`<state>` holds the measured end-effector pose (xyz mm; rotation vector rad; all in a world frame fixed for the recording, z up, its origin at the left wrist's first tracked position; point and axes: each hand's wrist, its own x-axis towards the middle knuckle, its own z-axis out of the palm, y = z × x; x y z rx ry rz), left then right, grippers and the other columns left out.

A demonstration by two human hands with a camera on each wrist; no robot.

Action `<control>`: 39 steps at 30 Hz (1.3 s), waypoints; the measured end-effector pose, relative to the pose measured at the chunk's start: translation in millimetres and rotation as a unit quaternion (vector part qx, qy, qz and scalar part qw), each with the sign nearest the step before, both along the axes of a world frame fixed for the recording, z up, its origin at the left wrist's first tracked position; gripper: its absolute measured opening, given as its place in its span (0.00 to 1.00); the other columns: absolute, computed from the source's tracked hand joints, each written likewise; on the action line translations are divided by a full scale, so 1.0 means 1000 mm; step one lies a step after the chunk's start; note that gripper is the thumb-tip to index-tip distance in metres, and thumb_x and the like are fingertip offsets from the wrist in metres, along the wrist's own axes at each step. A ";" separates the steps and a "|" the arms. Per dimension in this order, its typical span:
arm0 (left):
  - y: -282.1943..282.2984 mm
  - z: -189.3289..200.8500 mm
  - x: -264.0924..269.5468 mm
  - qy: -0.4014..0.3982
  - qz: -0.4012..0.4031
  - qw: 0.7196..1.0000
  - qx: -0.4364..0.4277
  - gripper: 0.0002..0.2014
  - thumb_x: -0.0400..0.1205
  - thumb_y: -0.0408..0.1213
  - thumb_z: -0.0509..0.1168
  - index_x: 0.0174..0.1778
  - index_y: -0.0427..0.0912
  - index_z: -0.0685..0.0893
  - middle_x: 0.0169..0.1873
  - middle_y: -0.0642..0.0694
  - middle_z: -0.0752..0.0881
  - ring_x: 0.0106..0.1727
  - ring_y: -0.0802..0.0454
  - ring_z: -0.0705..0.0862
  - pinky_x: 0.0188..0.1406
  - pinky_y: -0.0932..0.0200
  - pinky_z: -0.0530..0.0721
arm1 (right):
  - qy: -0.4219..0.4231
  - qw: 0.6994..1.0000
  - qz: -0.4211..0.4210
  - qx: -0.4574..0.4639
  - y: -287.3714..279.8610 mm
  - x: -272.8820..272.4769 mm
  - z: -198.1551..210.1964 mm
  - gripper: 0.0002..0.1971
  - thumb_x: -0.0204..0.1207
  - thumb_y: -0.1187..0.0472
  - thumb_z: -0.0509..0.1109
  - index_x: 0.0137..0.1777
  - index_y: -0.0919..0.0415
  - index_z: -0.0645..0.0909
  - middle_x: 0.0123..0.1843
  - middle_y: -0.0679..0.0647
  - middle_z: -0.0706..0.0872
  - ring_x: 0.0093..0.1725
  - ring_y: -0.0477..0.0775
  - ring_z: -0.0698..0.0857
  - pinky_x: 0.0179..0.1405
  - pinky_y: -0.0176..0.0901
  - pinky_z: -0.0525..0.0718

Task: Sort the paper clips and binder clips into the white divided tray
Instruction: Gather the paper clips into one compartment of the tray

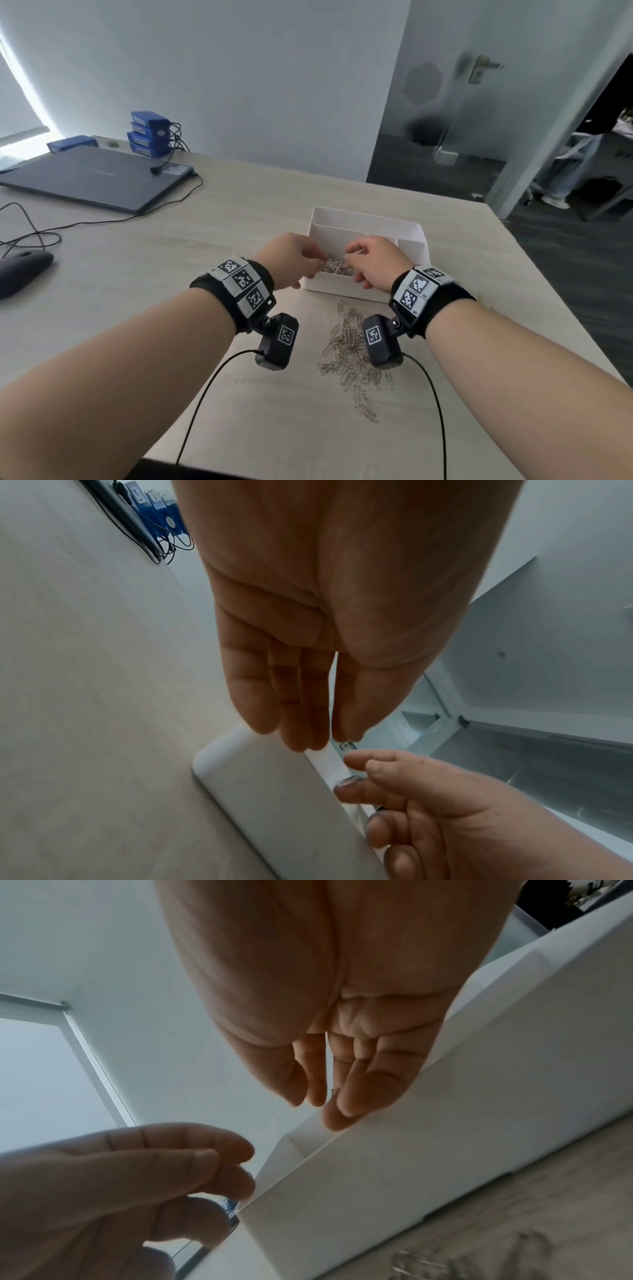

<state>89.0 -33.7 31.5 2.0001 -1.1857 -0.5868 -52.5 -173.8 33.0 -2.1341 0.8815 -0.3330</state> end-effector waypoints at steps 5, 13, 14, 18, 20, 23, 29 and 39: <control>0.008 -0.011 -0.023 -0.035 -0.080 0.994 0.063 0.08 0.83 0.42 0.67 0.54 0.54 0.90 0.45 0.54 0.91 0.45 0.51 0.91 0.44 0.52 0.93 | -0.020 0.999 0.003 -0.037 0.008 -0.043 -0.005 0.07 0.84 0.56 0.67 0.56 0.52 0.86 0.41 0.48 0.89 0.35 0.46 0.88 0.35 0.42 0.89; 0.009 -0.026 -0.051 -0.095 -0.110 0.982 0.124 0.13 0.84 0.45 0.66 0.63 0.56 0.88 0.59 0.57 0.88 0.58 0.58 0.84 0.62 0.61 0.79 | -0.009 1.000 -0.004 0.004 0.011 -0.082 -0.028 0.08 0.81 0.59 0.69 0.49 0.45 0.88 0.45 0.50 0.92 0.47 0.59 0.92 0.50 0.60 0.92; 0.009 -0.026 -0.053 -0.099 -0.106 0.982 0.124 0.13 0.84 0.45 0.66 0.63 0.56 0.88 0.59 0.57 0.88 0.55 0.59 0.84 0.59 0.63 0.78 | -0.003 1.000 -0.003 0.001 0.011 -0.085 -0.031 0.08 0.81 0.59 0.69 0.48 0.45 0.88 0.44 0.51 0.92 0.46 0.59 0.92 0.49 0.59 0.92; 0.008 -0.029 -0.059 -0.114 -0.092 0.980 0.138 0.19 0.84 0.40 0.62 0.71 0.56 0.83 0.65 0.51 0.85 0.63 0.54 0.83 0.63 0.63 0.76 | 0.052 0.998 0.025 -0.027 0.016 -0.096 -0.036 0.10 0.83 0.59 0.66 0.57 0.45 0.87 0.49 0.45 0.89 0.41 0.43 0.85 0.46 0.40 0.86; 0.006 -0.030 -0.062 -0.132 -0.093 0.976 0.149 0.23 0.85 0.37 0.58 0.78 0.54 0.77 0.73 0.49 0.81 0.72 0.49 0.78 0.71 0.59 0.73 | 0.084 0.995 0.050 -0.023 0.018 -0.098 -0.034 0.16 0.83 0.59 0.65 0.68 0.46 0.83 0.62 0.45 0.87 0.55 0.41 0.85 0.53 0.34 0.79; 0.004 -0.026 -0.070 -0.156 -0.128 0.960 0.192 0.27 0.86 0.34 0.55 0.83 0.53 0.70 0.78 0.46 0.75 0.79 0.44 0.71 0.78 0.54 0.68 | 0.128 0.986 0.102 -0.030 0.025 -0.096 -0.030 0.25 0.83 0.64 0.62 0.79 0.50 0.75 0.76 0.47 0.80 0.73 0.46 0.78 0.70 0.37 0.74; 0.007 -0.026 -0.079 -0.148 -0.162 0.958 0.187 0.28 0.80 0.26 0.57 0.73 0.53 0.82 0.71 0.52 0.82 0.72 0.48 0.78 0.72 0.53 0.76 | 0.091 0.987 0.131 -0.001 0.034 -0.099 -0.035 0.28 0.78 0.72 0.60 0.77 0.54 0.78 0.71 0.48 0.85 0.69 0.43 0.81 0.78 0.39 0.73; 0.007 -0.022 -0.088 -0.167 -0.137 0.961 0.172 0.20 0.89 0.33 0.53 0.76 0.48 0.79 0.69 0.44 0.84 0.66 0.45 0.82 0.67 0.54 0.79 | 0.186 0.972 0.135 -0.049 0.031 -0.087 -0.034 0.37 0.74 0.61 0.59 0.85 0.39 0.62 0.83 0.52 0.72 0.81 0.55 0.71 0.81 0.53 0.70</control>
